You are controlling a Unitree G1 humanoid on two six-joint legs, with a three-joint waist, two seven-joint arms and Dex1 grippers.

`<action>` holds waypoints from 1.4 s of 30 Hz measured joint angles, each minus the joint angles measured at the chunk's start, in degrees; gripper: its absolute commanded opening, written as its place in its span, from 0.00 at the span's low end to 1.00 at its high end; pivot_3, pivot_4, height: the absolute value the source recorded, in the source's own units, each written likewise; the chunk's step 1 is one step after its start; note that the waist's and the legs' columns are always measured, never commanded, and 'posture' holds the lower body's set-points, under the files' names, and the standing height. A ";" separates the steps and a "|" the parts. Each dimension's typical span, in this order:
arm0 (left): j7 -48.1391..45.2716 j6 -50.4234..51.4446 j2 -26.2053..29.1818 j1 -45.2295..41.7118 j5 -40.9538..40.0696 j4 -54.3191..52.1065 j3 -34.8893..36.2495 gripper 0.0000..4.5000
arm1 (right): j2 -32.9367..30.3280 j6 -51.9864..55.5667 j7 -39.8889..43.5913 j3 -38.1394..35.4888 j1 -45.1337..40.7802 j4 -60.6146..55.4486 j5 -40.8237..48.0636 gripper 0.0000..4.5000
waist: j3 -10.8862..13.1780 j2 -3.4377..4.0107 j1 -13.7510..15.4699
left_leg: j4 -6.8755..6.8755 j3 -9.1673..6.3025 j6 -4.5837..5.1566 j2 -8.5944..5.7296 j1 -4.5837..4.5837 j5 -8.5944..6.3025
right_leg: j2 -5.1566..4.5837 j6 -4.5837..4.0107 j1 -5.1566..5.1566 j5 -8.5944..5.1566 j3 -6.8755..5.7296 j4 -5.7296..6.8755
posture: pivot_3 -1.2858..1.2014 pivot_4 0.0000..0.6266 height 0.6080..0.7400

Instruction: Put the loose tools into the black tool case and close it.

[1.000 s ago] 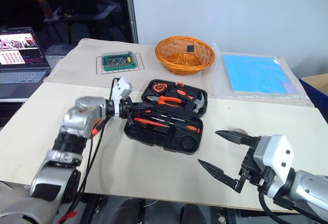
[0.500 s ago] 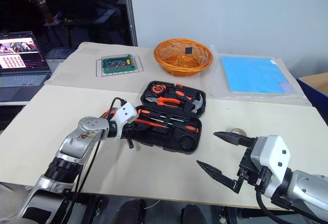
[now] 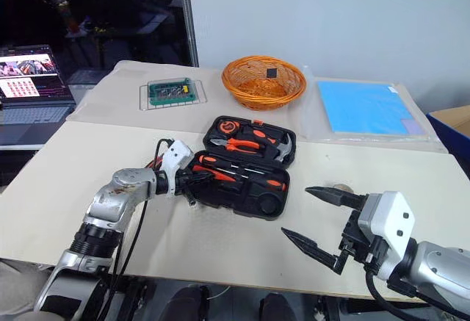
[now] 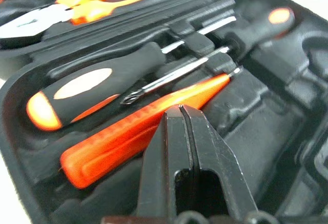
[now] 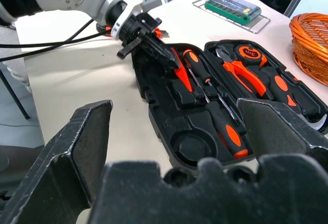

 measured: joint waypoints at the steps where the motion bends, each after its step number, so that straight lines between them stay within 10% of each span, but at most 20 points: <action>1: 0.08 0.25 0.03 -0.26 -0.05 0.14 0.00 0.01 | 0.00 0.00 0.00 0.00 0.00 0.01 -0.01 1.00 | 0.00 0.00 -0.02 | 0.00 0.00 0.00 0.00 0.00 0.00 | 0.00 0.00 0.01 0.00 0.00 0.00 | 0.52 0.24 1.00; 20: 7.22 10.60 -1.13 -4.15 -4.85 1.87 2.54 0.01 | 0.19 -0.01 -0.01 0.81 0.11 0.11 -0.23 1.00 | 0.07 -0.11 -0.03 | -0.21 -0.01 0.09 -0.04 -0.19 0.05 | 0.00 -0.04 -0.08 0.02 0.00 -0.22 | 0.52 0.24 1.00; 35: 7.72 -0.78 -2.18 -1.30 -1.01 -0.27 -2.01 0.01 | 0.18 -0.01 0.06 2.29 -1.11 0.57 -0.47 1.00 | 0.09 -0.11 -0.16 | -0.28 0.03 0.09 -0.02 -0.21 0.05 | -0.04 -0.11 -0.12 0.06 0.02 -0.28 | 0.52 0.24 1.00; 42: 8.48 4.39 7.93 1.67 -10.19 -9.26 15.54 0.41 | 0.13 -0.41 1.82 4.72 -4.80 3.26 -0.35 1.00 | 0.25 -0.30 -1.13 | -0.42 0.01 0.28 0.00 -0.18 0.17 | 0.03 -0.15 -0.16 0.11 0.01 -0.28 | 0.52 0.24 1.00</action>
